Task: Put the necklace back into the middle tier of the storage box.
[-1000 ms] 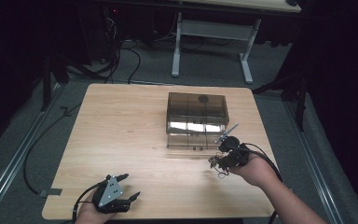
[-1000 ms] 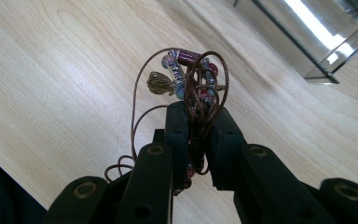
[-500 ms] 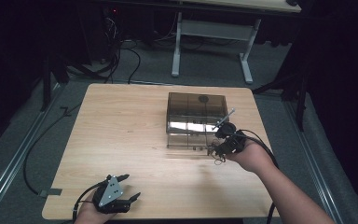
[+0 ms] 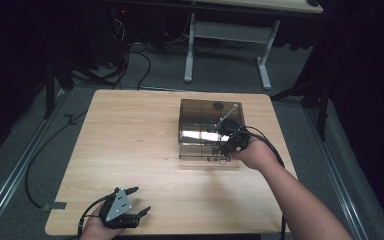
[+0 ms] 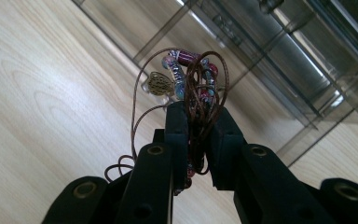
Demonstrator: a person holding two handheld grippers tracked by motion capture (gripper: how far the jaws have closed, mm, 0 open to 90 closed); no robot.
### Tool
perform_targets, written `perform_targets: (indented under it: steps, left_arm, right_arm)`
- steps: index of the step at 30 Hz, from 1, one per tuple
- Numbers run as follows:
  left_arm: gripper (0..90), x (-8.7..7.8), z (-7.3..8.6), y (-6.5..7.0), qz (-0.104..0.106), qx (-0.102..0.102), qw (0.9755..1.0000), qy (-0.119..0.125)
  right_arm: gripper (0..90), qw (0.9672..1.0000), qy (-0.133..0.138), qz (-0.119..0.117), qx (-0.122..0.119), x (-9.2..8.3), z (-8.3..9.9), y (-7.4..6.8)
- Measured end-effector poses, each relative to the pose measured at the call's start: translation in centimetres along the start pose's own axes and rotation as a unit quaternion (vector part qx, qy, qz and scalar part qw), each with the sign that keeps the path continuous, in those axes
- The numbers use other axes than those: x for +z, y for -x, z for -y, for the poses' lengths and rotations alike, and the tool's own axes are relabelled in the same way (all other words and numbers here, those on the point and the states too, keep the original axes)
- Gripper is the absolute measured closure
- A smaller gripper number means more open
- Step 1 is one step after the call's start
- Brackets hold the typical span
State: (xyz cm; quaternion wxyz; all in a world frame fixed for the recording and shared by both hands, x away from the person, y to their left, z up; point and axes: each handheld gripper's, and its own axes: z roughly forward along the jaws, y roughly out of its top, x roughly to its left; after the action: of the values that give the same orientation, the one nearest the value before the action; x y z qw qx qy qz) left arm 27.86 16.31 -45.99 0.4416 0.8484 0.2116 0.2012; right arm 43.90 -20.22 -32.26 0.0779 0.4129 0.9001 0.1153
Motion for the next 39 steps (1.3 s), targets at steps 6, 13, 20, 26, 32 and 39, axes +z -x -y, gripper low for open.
perform_targets:
  steps: [6,13,20,26,32,39]
  left_arm:
    - [25.9,0.0,0.0,0.0,0.001,-0.001,1.0,0.001]
    - [25.8,0.0,0.0,0.0,0.002,0.001,1.0,-0.001]
    - [25.8,0.0,0.0,0.0,0.004,-0.001,1.0,0.0]
    - [25.8,0.0,0.0,0.0,0.004,0.001,1.0,-0.002]
    - [25.9,0.1,0.0,0.0,0.004,0.001,1.0,-0.002]
    - [25.8,0.1,0.0,0.0,0.004,0.002,1.0,-0.002]
  right_arm:
    - [80.4,1.0,0.0,0.0,-0.003,0.5,-1.2,0.0]
    - [80.4,1.0,-0.005,0.004,-0.002,1.0,-2.1,0.0]
    - [80.4,0.9997,-0.023,0.003,-0.008,2.0,-2.5,0.3]
    - [80.4,0.999,-0.043,0.004,-0.012,3.1,-2.8,0.5]
    - [80.4,0.9982,-0.057,0.008,-0.016,4.3,-3.2,0.5]
    - [80.3,0.9979,-0.062,0.011,-0.017,5.7,-3.8,0.6]
